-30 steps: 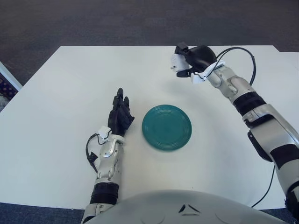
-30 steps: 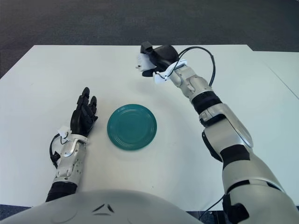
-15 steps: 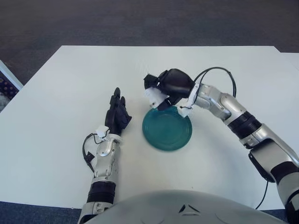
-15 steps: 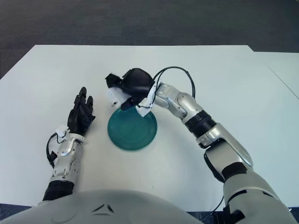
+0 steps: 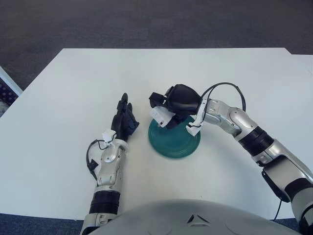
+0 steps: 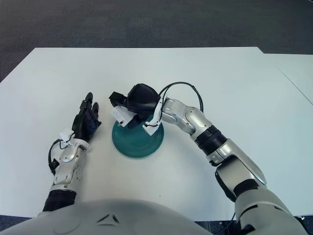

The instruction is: Put the charger into the plate.

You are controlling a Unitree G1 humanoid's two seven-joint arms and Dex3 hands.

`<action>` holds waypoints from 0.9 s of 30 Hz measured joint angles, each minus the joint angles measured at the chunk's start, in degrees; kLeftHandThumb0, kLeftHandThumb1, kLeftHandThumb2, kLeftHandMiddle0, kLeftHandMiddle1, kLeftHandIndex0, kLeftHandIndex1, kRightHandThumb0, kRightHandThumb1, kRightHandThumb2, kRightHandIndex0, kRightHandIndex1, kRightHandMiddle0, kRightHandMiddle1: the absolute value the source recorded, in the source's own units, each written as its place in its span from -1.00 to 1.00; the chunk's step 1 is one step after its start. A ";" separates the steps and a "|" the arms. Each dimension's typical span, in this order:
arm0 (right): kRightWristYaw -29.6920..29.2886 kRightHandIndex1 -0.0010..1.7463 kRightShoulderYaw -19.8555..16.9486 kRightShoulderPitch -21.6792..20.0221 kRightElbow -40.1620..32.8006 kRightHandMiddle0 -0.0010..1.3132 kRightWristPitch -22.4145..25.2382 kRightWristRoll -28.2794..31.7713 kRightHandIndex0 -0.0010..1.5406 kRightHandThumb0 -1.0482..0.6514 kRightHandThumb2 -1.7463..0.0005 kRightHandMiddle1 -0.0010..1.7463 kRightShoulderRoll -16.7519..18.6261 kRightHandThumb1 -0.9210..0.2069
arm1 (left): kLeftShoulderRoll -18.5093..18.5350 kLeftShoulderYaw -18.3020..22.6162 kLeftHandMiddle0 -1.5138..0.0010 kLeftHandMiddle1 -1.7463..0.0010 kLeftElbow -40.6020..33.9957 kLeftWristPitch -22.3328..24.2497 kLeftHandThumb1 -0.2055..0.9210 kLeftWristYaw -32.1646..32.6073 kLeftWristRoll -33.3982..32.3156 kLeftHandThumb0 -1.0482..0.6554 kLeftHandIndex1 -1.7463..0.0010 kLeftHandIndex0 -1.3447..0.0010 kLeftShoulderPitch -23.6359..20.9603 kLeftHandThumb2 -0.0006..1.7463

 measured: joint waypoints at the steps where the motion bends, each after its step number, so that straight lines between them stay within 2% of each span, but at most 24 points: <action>1: -0.23 1.00 0.34 0.10 0.92 0.21 -0.30 -0.42 0.36 -0.30 0.38 1.00 0.21 -1.00 | 0.00 -0.03 1.00 1.00 -0.05 0.01 1.00 0.02 0.05 -1.00 0.90 1.00 0.00 0.16; 12: -0.67 1.00 2.51 0.43 7.39 0.17 -3.37 -1.64 0.37 -0.30 0.38 1.00 1.37 -1.00 | -1.11 -0.18 1.00 1.00 -0.06 -1.55 1.00 0.57 0.36 -1.00 0.88 0.99 0.20 0.17; 19: -0.68 1.00 2.70 0.68 7.58 0.13 -3.92 -2.79 0.38 -0.29 0.37 1.00 1.33 -1.00 | -1.44 -0.38 0.99 1.00 -0.08 -1.86 1.00 0.58 0.40 -1.00 0.87 1.00 0.30 0.17; 27: 0.70 1.00 2.78 1.89 5.83 0.20 -2.77 -3.11 0.40 -0.29 0.35 1.00 1.27 -1.00 | -2.08 -0.39 0.98 0.99 -0.08 -2.75 1.00 0.59 0.39 -1.00 0.86 0.99 0.37 0.15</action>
